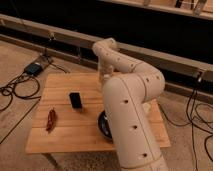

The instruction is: Place the ceramic cup over the eraser

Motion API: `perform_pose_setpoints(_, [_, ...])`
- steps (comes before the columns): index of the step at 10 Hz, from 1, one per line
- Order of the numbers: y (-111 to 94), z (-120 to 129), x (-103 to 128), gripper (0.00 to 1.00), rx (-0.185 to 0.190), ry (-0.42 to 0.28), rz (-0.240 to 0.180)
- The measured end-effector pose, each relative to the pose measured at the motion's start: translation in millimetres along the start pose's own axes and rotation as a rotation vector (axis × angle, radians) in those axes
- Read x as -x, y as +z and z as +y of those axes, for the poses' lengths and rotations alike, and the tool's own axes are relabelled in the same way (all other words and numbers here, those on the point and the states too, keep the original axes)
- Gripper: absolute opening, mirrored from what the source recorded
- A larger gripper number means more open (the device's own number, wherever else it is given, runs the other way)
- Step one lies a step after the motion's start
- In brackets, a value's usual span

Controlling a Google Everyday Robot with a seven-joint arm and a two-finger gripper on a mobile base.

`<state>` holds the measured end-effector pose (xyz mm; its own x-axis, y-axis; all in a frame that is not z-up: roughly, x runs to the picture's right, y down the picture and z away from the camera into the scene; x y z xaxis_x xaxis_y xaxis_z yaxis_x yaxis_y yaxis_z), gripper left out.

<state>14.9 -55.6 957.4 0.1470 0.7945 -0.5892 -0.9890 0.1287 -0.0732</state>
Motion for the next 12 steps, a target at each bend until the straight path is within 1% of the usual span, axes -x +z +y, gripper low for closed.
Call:
perform_pose_setpoints(1, [0, 1, 2, 0.23, 0.009, -0.001, 0.001])
perform_pose_setpoints(2, [-1, 2, 2, 0.15, 0.017, -0.002, 0.000])
perform_pose_setpoints(3, [-3, 6, 2, 0.04, 0.028, -0.005, 0.001])
perform_pose_setpoints(4, [-6, 10, 1, 0.00, 0.035, -0.010, 0.001])
perform_pose_setpoints(6, [-19, 20, -3, 0.00, 0.044, -0.024, 0.000])
perform_pose_setpoints(8, [-37, 29, -12, 0.00, 0.041, -0.042, -0.002])
perform_pose_setpoints(11, [-73, 57, -29, 0.00, 0.022, -0.106, -0.021])
perform_pose_setpoints(12, [-91, 73, -35, 0.00, 0.015, -0.136, -0.036])
